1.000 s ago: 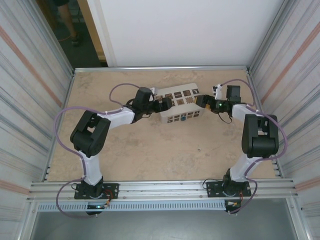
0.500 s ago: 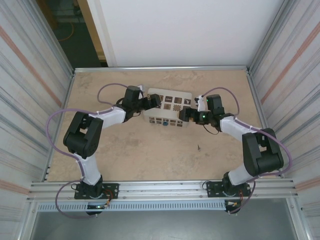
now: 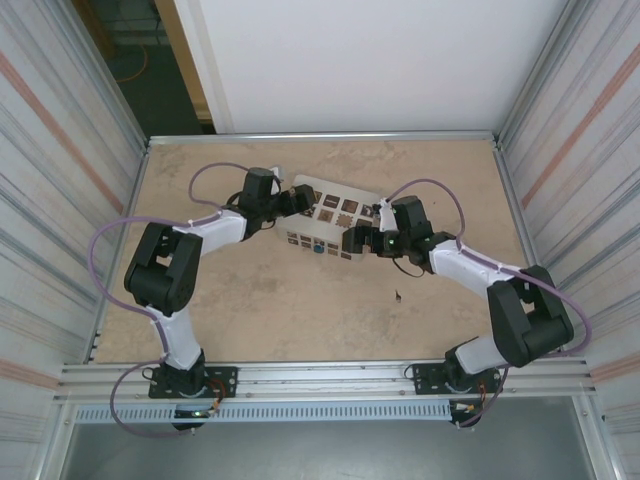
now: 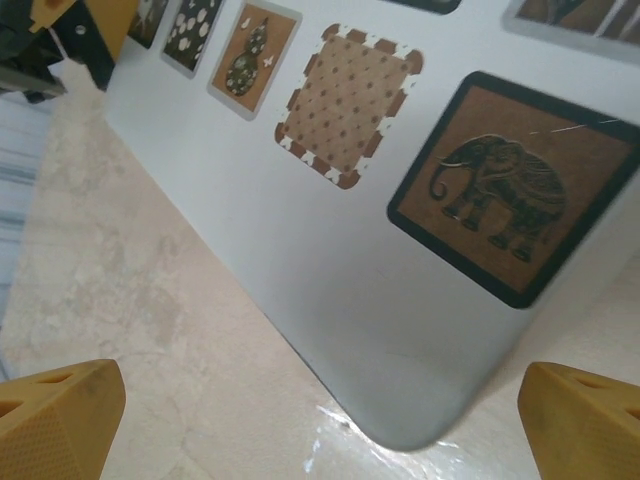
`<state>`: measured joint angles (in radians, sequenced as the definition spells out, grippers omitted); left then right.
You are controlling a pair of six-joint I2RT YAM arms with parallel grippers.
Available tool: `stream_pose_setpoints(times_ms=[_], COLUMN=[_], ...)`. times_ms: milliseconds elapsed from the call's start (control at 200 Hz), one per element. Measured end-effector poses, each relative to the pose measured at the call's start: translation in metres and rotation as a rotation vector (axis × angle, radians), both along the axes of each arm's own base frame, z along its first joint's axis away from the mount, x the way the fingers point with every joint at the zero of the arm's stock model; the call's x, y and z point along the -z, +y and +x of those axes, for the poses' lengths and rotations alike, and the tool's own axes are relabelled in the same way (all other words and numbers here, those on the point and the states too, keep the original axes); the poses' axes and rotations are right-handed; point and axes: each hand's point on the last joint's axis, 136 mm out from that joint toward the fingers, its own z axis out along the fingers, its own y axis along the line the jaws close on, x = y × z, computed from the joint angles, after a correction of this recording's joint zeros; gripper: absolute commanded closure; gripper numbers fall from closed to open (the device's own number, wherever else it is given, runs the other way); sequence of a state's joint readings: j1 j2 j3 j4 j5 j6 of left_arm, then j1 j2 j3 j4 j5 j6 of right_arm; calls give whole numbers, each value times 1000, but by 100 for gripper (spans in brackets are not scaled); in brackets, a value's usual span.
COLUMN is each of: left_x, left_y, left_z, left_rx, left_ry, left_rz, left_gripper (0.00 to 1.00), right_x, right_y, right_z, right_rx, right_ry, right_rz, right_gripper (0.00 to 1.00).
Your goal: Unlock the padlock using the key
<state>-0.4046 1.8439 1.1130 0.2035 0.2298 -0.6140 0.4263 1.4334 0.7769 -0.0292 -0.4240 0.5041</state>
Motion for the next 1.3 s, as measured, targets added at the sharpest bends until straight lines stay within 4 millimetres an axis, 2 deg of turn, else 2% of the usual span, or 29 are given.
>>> stream_pose_setpoints(times_ms=[170,276,416,526,696,887,1037,1298], left_x=[1,-16,-55,-69,-58,-46,-42,-34], left_y=[12,24,39,51,73,95,105,111], left_z=[1,-4,-30,-56,-95,-125,-131,-129], left_rx=[-5,-14,-20,-29,-54,-96,-130,-146], left_ry=[9,-26,-121,-171,-176,-175,-181,-160], left_rz=[19,38,39,39,65,109,133,149], left_gripper=[1,1,1,1,1,1,1,1], right_x=[-20,-28,-24,-11,17,59,74,92], right_y=[-22,-43,-69,-84,-96,-104,-104,-106], right_z=[1,-9,-31,-51,-76,-98,-103,-109], right_rx=[77,130,164,176,165,138,123,110], right_ry=[-26,-21,37,121,264,443,506,576], right_rz=[-95,-164,-265,-333,-398,-479,-501,-538], right_gripper=[1,3,14,19,33,47,57,64])
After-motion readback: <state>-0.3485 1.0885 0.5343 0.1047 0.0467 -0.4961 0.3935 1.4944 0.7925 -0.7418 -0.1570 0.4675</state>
